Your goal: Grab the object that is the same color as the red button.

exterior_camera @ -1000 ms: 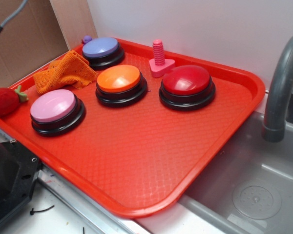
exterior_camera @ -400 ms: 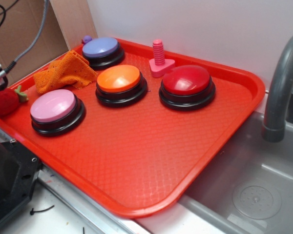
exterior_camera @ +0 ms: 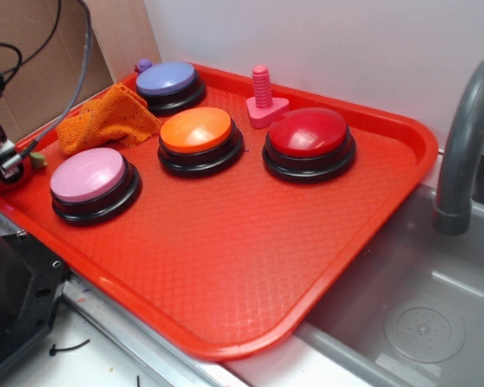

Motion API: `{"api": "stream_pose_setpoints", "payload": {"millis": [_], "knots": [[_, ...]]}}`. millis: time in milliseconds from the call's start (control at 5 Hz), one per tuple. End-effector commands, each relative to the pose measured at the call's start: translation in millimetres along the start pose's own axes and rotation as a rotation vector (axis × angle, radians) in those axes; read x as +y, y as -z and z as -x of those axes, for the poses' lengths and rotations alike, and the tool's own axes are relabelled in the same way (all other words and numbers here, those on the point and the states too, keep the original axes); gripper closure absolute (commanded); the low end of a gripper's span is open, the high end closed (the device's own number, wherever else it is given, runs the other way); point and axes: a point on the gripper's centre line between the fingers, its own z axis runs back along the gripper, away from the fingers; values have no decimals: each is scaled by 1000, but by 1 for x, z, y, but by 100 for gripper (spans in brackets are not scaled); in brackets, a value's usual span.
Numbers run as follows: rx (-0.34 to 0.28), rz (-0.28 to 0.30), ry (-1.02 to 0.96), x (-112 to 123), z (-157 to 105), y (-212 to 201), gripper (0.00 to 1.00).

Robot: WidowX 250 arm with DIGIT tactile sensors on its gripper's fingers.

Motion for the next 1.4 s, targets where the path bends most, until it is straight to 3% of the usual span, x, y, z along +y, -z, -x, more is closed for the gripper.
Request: {"api": "stream_pose_setpoints", "payload": {"millis": [0,200,600,800,1000,1200], "knots": [[57,-6,-9,11,-1,17,0],[53,-11,-22,12,-2,17,100],[54,23,-64,12,-4,8,100],[123,55,-107,-7,-20,-19,100],[80,91,-153,-38,-32,-52,100],[-41,140,-83,-79,-43,-96,100]]}}
